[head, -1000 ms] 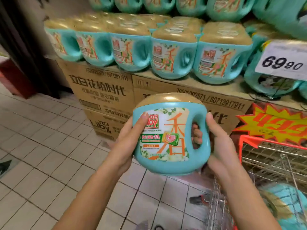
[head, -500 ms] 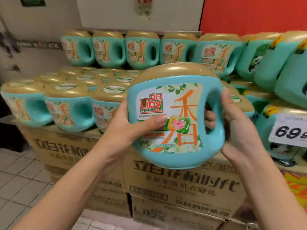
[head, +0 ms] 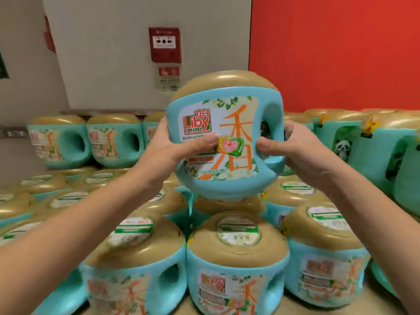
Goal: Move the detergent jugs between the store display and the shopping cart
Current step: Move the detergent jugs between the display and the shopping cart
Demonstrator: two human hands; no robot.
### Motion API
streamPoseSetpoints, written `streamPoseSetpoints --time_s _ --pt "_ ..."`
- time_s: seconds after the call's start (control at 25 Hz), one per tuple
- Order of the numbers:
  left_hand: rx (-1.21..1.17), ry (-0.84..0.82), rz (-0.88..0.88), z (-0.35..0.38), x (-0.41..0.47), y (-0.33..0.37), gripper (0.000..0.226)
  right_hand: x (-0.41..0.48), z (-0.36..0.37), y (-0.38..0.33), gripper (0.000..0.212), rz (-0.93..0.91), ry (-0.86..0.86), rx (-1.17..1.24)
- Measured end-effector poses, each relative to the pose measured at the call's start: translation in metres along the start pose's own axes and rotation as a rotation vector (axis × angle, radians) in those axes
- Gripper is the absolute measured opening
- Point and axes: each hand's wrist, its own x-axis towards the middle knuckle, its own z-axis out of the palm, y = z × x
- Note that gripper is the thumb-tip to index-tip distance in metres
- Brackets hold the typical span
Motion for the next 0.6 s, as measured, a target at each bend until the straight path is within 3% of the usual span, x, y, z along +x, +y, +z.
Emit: streamPoseSetpoints --time_s 0.12,0.24,0.48,0.6 --pt "0.162 0.076 -0.057 0.0 0.044 -0.023 0.105 0.045 -0.015 0.023 0.055 0.034 0.053 -0.215" --pt "0.233 0.109 -0.105 0.006 0.073 -0.056 0.104 0.073 -0.02 0.058 0.044 0.065 0.106 -0.327" --pt "0.235 0.069 -0.144 0.003 0.104 -0.106 0.116 0.091 -0.025 0.108 0.059 0.103 0.163 -0.412" --pt "0.246 0.087 -0.115 0.0 0.107 -0.115 0.11 0.091 -0.015 0.117 0.057 0.063 0.214 -0.488"
